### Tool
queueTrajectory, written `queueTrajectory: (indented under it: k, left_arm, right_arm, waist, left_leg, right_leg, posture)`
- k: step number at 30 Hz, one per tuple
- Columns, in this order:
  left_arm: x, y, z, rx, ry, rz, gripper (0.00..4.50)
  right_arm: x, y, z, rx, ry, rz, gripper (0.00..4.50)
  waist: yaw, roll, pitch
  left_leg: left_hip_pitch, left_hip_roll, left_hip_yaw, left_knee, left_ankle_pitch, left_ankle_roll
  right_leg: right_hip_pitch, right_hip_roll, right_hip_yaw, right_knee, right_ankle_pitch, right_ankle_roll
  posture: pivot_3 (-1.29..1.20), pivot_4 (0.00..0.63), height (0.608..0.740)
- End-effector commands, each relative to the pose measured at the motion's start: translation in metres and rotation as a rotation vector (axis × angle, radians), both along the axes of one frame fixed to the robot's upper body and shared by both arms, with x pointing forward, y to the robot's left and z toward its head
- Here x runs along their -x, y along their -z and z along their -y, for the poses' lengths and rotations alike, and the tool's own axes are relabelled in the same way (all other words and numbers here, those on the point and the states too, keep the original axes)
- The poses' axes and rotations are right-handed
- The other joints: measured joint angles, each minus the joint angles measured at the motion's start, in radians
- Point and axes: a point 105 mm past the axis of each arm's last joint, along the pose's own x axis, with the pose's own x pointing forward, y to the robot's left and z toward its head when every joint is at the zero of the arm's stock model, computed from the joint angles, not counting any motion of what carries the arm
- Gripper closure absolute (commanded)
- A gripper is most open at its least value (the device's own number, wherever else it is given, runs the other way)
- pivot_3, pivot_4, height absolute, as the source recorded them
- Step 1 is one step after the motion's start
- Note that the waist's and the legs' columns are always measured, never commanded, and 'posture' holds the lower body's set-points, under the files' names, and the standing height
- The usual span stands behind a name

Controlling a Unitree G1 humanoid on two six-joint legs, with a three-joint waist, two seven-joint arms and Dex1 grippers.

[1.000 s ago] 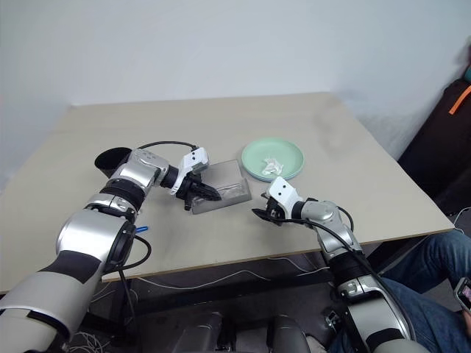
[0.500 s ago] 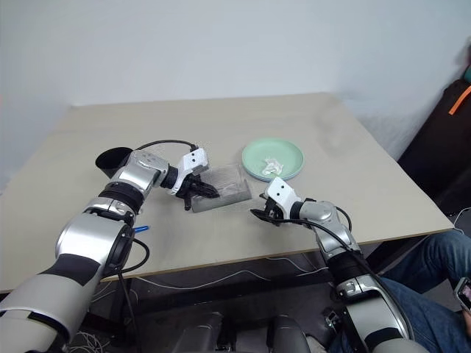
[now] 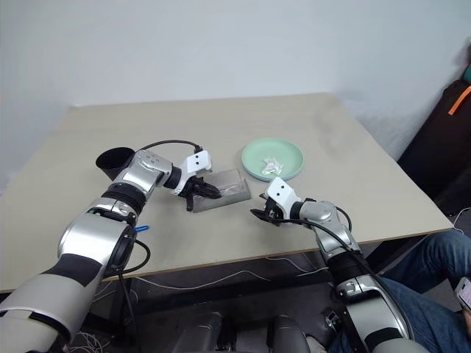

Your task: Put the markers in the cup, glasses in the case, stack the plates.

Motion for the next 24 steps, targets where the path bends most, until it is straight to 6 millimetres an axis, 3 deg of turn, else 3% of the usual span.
queueTrajectory:
  k: [1,12,16,24]
  left_arm:
    - [0.014,0.015,-0.004,-0.041,0.044,-0.105,4.48]
    - [0.027,0.017,-0.005,-0.016,0.094,-0.208,4.48]
    - [0.007,0.015,-0.005,-0.022,-0.016,-0.056,4.48]
    - [-0.003,0.008,-0.004,-0.021,-0.046,0.020,4.48]
  right_arm:
    - [-0.005,-0.020,-0.004,-0.011,-0.011,0.072,1.68]
    - [-0.005,-0.020,-0.003,-0.013,-0.012,0.072,1.68]
    - [-0.005,-0.020,-0.004,-0.014,-0.015,0.072,1.68]
    - [-0.005,-0.021,-0.005,-0.017,-0.016,0.072,1.68]
  waist:
    - [0.000,0.000,0.000]
    - [-0.001,0.000,0.000]
    - [-0.001,0.000,0.000]
    - [0.000,0.000,0.000]
  left_leg:
    - [0.000,0.000,0.000,0.000,0.000,0.000]
    - [0.001,0.000,0.000,0.000,0.000,0.000]
    - [0.003,0.001,0.000,-0.001,0.000,0.000]
    - [0.005,0.002,0.000,-0.002,0.000,0.000]
  right_leg:
    - [0.000,0.000,0.000,0.000,0.000,0.000]
    - [0.001,0.000,0.000,0.000,0.000,0.000]
    - [0.003,0.000,0.000,0.000,0.000,0.000]
    - [0.006,-0.002,-0.004,-0.001,0.004,-0.001]
  posture:
    - [0.00,0.000,0.721]
    - [0.00,0.000,0.721]
    - [0.00,0.000,0.721]
    - [0.00,0.000,0.721]
